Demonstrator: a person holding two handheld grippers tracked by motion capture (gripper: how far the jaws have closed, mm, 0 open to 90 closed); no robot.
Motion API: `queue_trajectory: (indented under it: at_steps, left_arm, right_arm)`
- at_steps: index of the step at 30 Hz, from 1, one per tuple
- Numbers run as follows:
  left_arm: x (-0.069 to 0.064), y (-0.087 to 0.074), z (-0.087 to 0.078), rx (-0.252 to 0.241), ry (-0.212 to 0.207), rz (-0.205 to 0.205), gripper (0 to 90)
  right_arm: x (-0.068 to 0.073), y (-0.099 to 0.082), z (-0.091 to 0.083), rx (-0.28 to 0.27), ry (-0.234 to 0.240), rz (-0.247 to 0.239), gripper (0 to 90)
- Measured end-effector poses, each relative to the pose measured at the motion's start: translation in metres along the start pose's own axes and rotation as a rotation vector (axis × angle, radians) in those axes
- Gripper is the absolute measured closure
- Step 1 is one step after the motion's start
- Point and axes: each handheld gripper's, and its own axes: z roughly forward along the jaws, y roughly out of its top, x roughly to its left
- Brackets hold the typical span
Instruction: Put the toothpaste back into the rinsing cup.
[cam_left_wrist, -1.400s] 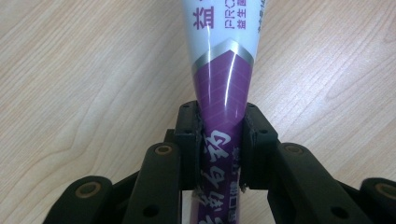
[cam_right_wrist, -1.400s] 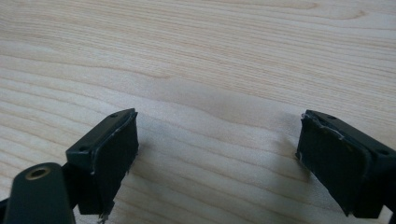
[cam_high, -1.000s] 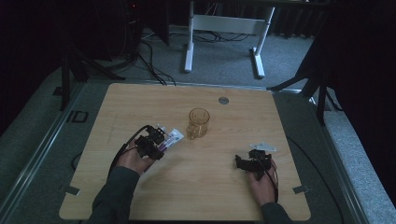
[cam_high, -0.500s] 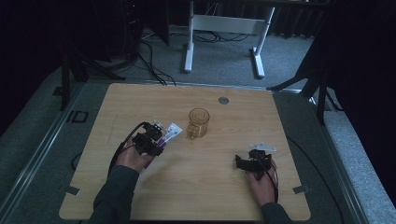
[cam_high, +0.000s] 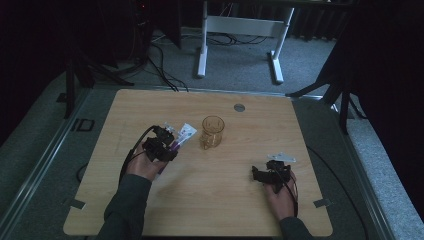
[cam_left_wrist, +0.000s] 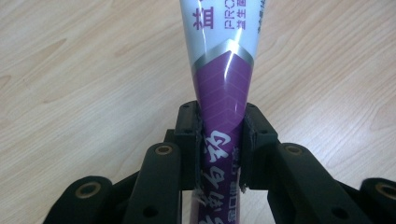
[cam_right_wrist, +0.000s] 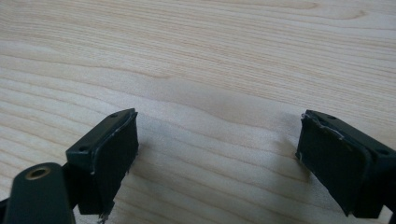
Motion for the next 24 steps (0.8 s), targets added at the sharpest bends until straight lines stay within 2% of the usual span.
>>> queue_trajectory:
  at_steps: [10,24]
  left_arm:
    - [0.0036,0.0019,-0.0044,-0.070,0.016,-0.022,72.3]
    - [0.0054,0.0054,-0.0056,-0.123,0.015,-0.035,72.2]
  right_arm:
    - [0.0000,0.0000,0.0000,0.000,0.000,0.001,12.4]
    - [0.0001,0.0000,0.0000,0.000,0.000,0.001,12.4]
